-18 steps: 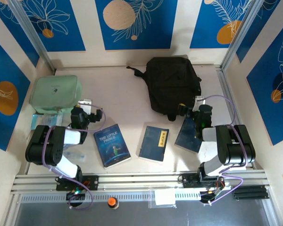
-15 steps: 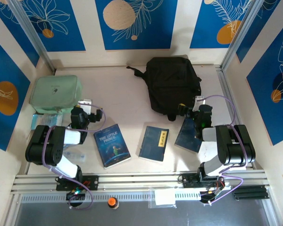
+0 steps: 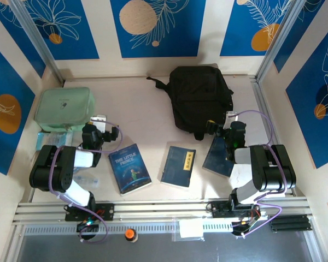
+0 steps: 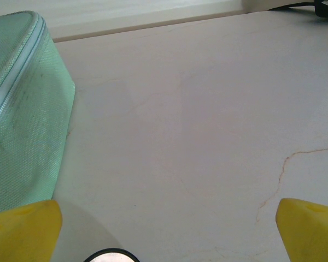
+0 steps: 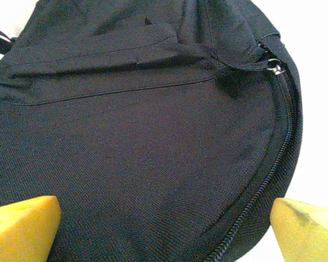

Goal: Pack books, pencil case, and school supplies into a backpack

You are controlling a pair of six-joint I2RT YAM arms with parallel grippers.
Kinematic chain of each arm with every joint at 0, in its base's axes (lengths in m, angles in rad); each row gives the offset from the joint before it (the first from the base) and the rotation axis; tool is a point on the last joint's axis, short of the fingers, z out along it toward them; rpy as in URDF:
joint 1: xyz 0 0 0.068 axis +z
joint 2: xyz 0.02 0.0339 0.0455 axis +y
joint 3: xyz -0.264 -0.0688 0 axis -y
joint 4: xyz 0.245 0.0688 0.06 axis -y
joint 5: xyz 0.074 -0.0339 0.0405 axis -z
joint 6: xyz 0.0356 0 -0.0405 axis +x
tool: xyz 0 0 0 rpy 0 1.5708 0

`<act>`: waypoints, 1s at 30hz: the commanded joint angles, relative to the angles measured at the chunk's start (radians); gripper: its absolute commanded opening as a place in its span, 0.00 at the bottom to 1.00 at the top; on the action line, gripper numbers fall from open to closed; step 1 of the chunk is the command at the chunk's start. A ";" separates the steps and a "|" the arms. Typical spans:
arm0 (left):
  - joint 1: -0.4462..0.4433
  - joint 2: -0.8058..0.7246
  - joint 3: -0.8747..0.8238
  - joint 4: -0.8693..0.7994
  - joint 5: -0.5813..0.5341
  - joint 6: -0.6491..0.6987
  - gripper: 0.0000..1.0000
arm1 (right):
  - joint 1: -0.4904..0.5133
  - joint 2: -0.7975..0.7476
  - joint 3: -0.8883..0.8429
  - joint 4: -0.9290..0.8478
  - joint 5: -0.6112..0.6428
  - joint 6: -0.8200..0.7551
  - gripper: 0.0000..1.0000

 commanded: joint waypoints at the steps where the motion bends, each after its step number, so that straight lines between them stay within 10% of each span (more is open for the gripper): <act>1: 0.009 -0.001 -0.004 0.020 -0.001 -0.009 1.00 | -0.004 0.004 0.024 0.001 -0.017 -0.014 0.99; 18: 0.009 -0.005 -0.013 0.037 -0.020 -0.012 1.00 | 0.001 -0.021 0.010 0.007 0.027 0.000 0.99; 30: -0.014 -0.337 0.073 -0.312 -0.176 -0.133 1.00 | 0.051 -0.286 0.274 -0.680 0.091 0.254 0.99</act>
